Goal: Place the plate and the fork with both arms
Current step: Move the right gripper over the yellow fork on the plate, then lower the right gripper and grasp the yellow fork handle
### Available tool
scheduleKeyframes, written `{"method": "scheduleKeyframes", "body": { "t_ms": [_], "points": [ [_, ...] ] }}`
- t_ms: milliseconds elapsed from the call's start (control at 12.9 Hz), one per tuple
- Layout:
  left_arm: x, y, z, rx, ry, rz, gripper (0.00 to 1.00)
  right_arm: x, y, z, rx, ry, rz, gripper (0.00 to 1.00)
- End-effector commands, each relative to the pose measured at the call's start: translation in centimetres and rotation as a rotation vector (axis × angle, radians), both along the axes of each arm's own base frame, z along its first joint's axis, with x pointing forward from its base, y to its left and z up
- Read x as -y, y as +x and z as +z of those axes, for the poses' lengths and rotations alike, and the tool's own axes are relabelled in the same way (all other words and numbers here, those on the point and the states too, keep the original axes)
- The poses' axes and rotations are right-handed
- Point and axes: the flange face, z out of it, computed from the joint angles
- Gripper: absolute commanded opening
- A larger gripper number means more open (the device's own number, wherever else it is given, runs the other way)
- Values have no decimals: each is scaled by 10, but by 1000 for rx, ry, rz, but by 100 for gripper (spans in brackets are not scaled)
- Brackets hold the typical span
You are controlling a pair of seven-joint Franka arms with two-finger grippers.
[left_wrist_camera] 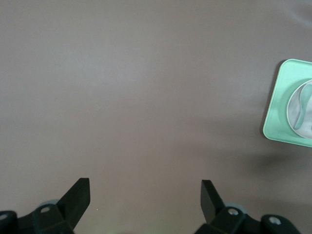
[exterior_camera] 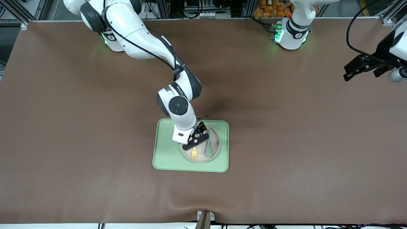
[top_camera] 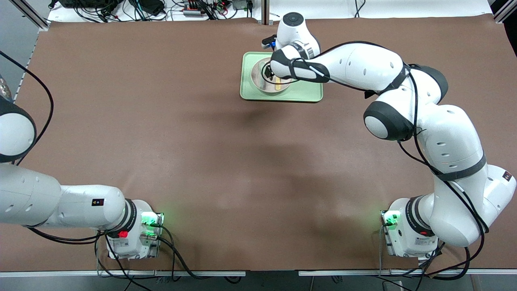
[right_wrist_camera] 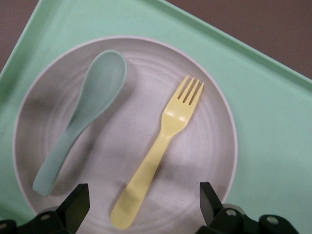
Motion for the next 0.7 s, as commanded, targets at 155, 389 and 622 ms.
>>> {"method": "scheduleKeyframes", "body": {
  "t_ms": [155,389,622],
  "points": [
    [5,-9,3,-9,12,-27,100,-7,5,-15,35,18,-16,100],
    [7,-9,3,-9,11,-30,100,-7,5,-22,31,14,-15,100],
    [8,-9,3,-9,10,-33,100,-3,7,-31,38,18,-18,100]
  ]
}}
